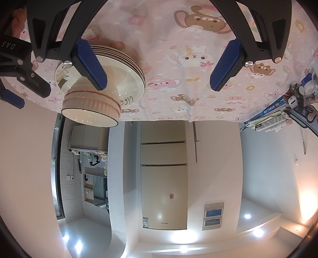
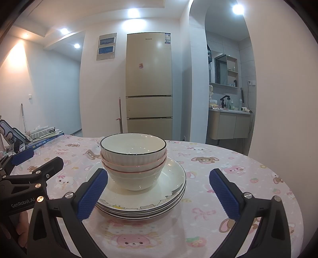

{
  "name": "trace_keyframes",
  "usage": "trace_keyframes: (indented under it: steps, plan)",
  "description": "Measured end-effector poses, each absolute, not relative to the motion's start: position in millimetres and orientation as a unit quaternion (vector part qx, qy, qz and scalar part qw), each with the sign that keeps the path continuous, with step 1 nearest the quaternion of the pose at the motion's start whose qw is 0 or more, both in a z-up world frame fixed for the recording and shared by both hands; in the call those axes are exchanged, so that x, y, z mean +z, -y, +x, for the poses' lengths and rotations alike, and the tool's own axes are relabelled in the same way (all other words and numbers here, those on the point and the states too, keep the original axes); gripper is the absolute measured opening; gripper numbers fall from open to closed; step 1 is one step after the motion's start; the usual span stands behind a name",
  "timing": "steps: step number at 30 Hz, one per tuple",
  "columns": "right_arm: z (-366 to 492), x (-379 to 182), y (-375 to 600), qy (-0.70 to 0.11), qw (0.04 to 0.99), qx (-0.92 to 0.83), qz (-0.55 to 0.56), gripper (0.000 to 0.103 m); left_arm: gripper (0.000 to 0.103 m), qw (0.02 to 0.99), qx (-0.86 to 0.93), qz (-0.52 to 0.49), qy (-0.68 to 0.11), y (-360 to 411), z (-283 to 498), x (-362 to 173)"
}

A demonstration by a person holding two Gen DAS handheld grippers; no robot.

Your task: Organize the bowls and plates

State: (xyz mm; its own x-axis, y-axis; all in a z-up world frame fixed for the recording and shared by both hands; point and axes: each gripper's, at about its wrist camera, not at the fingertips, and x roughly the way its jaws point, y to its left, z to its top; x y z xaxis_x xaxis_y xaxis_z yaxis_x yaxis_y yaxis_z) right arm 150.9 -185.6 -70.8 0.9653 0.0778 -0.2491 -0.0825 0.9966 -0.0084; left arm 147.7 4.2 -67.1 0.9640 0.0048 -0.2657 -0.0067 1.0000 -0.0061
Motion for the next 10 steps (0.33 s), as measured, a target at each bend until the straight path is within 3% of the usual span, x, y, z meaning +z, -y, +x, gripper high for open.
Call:
trace_keyframes:
  steps: [10]
  plan:
    - [150.8,-71.0,185.2,-0.125,0.991,0.04,-0.009,0.103,0.103,0.991,0.003,-0.004,-0.134,-4.2,147.6,-67.2]
